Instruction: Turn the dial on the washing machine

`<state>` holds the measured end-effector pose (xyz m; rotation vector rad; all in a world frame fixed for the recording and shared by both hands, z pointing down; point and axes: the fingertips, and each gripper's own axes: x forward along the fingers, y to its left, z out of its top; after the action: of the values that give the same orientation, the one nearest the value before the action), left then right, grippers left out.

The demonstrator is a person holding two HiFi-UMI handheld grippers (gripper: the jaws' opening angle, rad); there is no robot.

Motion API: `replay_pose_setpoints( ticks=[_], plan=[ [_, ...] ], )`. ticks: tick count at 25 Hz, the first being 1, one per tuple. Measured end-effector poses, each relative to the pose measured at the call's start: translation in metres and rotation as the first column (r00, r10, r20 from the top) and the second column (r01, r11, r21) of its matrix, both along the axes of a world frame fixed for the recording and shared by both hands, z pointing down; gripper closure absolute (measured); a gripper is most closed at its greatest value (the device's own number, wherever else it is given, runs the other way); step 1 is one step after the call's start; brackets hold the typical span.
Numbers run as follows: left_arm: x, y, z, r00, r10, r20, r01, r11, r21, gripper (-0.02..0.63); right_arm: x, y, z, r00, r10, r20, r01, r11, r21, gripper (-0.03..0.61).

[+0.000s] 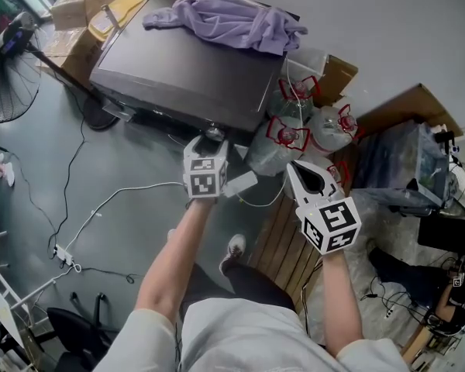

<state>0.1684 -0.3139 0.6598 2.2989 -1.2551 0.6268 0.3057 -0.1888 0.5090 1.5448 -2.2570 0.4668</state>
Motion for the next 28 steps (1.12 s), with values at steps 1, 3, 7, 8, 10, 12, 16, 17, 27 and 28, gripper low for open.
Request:
replay_pose_setpoints(
  ticks=[1, 3, 7, 8, 10, 12, 16, 17, 27, 28],
  plan=[
    [0.0, 0.0, 0.0, 1.0, -0.001, -0.016, 0.001, 1.0, -0.005, 0.364, -0.001, 0.0, 0.0, 1.0, 0.0, 0.001, 0.0, 1.0, 0.0, 0.565],
    [0.0, 0.001, 0.0, 0.999, -0.004, -0.051, 0.003, 1.0, -0.02, 0.364, -0.003, 0.0, 0.0, 1.0, -0.001, 0.002, 0.001, 1.0, 0.002, 0.565],
    [-0.002, 0.0, 0.001, 0.981, -0.051, -0.186, 0.03, 0.993, -0.114, 0.364, -0.006, 0.001, 0.001, 1.0, -0.004, 0.001, 0.004, 1.0, -0.001, 0.565],
    [-0.002, -0.001, 0.001, 0.971, -0.071, -0.23, 0.037, 0.988, -0.147, 0.364, -0.007, 0.001, 0.002, 1.0, -0.004, 0.001, 0.004, 1.0, -0.003, 0.565],
    [-0.003, -0.001, 0.002, 0.948, -0.1, -0.303, 0.041, 0.98, -0.196, 0.364, -0.008, 0.002, 0.003, 1.0, -0.002, 0.002, 0.002, 1.0, -0.005, 0.565],
    [-0.004, -0.001, 0.001, 0.929, -0.114, -0.353, 0.035, 0.975, -0.221, 0.364, -0.01, 0.004, 0.002, 1.0, -0.001, 0.003, 0.001, 1.0, -0.004, 0.565],
    [-0.004, 0.0, 0.001, 0.943, -0.078, -0.324, 0.017, 0.982, -0.189, 0.36, -0.015, 0.008, 0.0, 1.0, -0.001, 0.002, 0.001, 1.0, -0.004, 0.565],
    [-0.004, 0.001, 0.0, 0.959, -0.053, -0.279, 0.008, 0.987, -0.159, 0.343, -0.015, 0.009, 0.0, 1.0, -0.001, 0.002, 0.001, 1.0, -0.003, 0.565],
    [0.005, -0.001, -0.011, 0.958, 0.17, 0.231, -0.207, 0.967, 0.147, 0.301, -0.013, 0.023, 0.003, 1.0, 0.0, -0.011, -0.001, 1.0, -0.01, 0.565],
    [0.006, -0.003, -0.01, 0.949, 0.171, 0.266, -0.217, 0.964, 0.154, 0.301, -0.014, 0.024, 0.004, 1.0, -0.003, -0.012, 0.003, 1.0, -0.012, 0.565]
  ],
)
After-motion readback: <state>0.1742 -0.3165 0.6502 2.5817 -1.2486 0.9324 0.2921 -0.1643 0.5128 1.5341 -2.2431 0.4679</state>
